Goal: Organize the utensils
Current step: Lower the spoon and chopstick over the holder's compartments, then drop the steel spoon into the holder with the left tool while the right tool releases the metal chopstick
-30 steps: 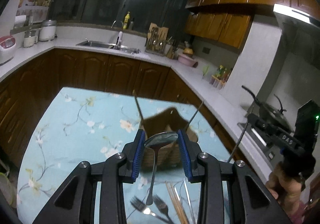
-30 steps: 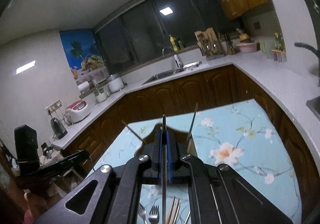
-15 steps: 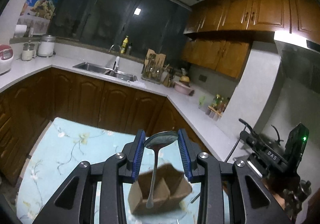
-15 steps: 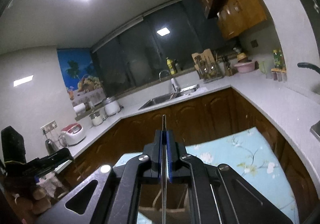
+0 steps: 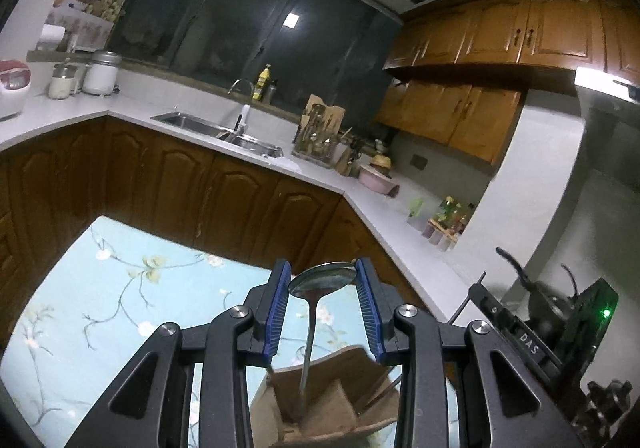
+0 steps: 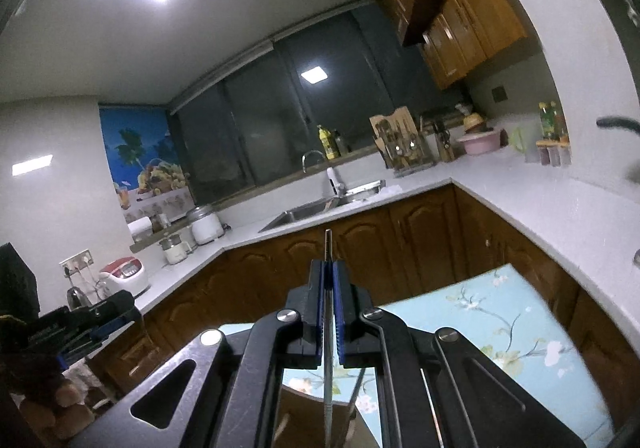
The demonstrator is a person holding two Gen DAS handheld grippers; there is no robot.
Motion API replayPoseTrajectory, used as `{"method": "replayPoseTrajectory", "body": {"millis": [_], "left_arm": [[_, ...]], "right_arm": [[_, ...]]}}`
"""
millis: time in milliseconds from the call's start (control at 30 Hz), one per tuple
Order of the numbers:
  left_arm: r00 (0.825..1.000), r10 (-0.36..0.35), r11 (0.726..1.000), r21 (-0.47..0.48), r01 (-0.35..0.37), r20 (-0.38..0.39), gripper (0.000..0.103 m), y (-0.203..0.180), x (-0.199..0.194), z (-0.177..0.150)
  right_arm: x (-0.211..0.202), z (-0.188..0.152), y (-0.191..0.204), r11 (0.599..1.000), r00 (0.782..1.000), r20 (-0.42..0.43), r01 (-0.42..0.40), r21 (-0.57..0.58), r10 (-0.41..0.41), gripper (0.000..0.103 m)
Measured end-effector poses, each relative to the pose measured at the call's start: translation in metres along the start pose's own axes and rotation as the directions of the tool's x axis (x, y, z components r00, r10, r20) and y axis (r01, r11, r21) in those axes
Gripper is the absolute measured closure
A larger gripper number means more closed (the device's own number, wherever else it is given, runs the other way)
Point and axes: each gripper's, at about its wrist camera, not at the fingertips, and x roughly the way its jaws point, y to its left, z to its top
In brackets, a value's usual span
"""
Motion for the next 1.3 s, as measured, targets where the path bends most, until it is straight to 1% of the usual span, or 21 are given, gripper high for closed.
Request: {"method": "replayPoseTrajectory", "body": {"millis": [133, 233, 467, 567, 633, 700, 733, 800, 967, 1133, 1233, 1267, 1300], "left_arm": [[1.0, 0.014, 1.0, -0.006, -0.014, -0.026, 0.071, 0.005, 0.022, -0.02], [0.998, 0.027, 1.0, -0.007, -0.027, -0.055, 0.071, 0.009, 0.033, -0.034], [0.995, 0.036, 0.999, -0.006, -0.037, -0.097, 0.071, 0.01, 0.045, -0.038], [0.992, 0.036, 0.999, -0.007, -0.037, -0.122, 0.07, 0.008, 0.049, -0.035], [0.992, 0.036, 0.999, -0.007, -0.037, -0.123, 0.07, 0.008, 0.051, -0.031], [0.99, 0.036, 0.999, -0.011, -0.038, -0.135, 0.07, 0.008, 0.052, -0.027], [0.989, 0.037, 0.999, -0.012, -0.039, -0.14, 0.07, 0.01, 0.054, -0.025], [0.988, 0.039, 0.999, -0.009, -0.041, -0.151, 0.07, 0.01, 0.056, -0.022], [0.988, 0.047, 0.999, 0.002, -0.047, -0.149, 0.07, 0.008, 0.057, -0.013], [0.987, 0.054, 0.999, 0.01, -0.053, -0.149, 0.07, 0.005, 0.057, -0.015], [0.986, 0.064, 0.998, 0.016, -0.063, -0.153, 0.065, 0.004, 0.056, -0.019], [0.985, 0.069, 0.998, 0.014, -0.067, -0.156, 0.06, 0.005, 0.057, -0.019], [0.985, 0.069, 0.998, 0.011, -0.068, -0.157, 0.058, 0.005, 0.057, -0.018]], "right_arm": [[0.008, -0.021, -0.007, 1.0, 1.0, -0.009, 0.006, 0.013, -0.005, 0.099], [0.012, -0.037, -0.011, 1.0, 0.999, -0.036, 0.013, 0.027, -0.012, 0.099], [0.019, -0.056, -0.02, 0.998, 0.995, -0.102, 0.02, 0.053, -0.015, 0.099], [0.017, -0.058, -0.021, 0.999, 0.994, -0.106, 0.02, 0.049, -0.015, 0.099], [0.015, -0.059, -0.021, 0.999, 0.993, -0.115, 0.02, 0.05, -0.014, 0.098], [0.014, -0.057, -0.021, 0.999, 0.992, -0.127, 0.015, 0.049, -0.009, 0.097], [0.014, -0.057, -0.021, 0.999, 0.991, -0.134, 0.012, 0.051, -0.005, 0.094], [0.013, -0.056, -0.022, 0.998, 0.99, -0.141, 0.008, 0.056, 0.0, 0.094], [0.016, -0.05, -0.021, 0.999, 0.989, -0.151, 0.008, 0.053, 0.0, 0.093], [0.019, -0.048, -0.019, 0.999, 0.988, -0.157, 0.011, 0.051, -0.003, 0.092], [0.021, -0.048, -0.019, 0.999, 0.986, -0.165, 0.019, 0.051, -0.01, 0.089], [0.022, -0.048, -0.019, 0.999, 0.986, -0.167, 0.019, 0.05, -0.01, 0.089], [0.023, -0.048, -0.019, 0.999, 0.985, -0.171, 0.02, 0.05, -0.011, 0.088]]}}
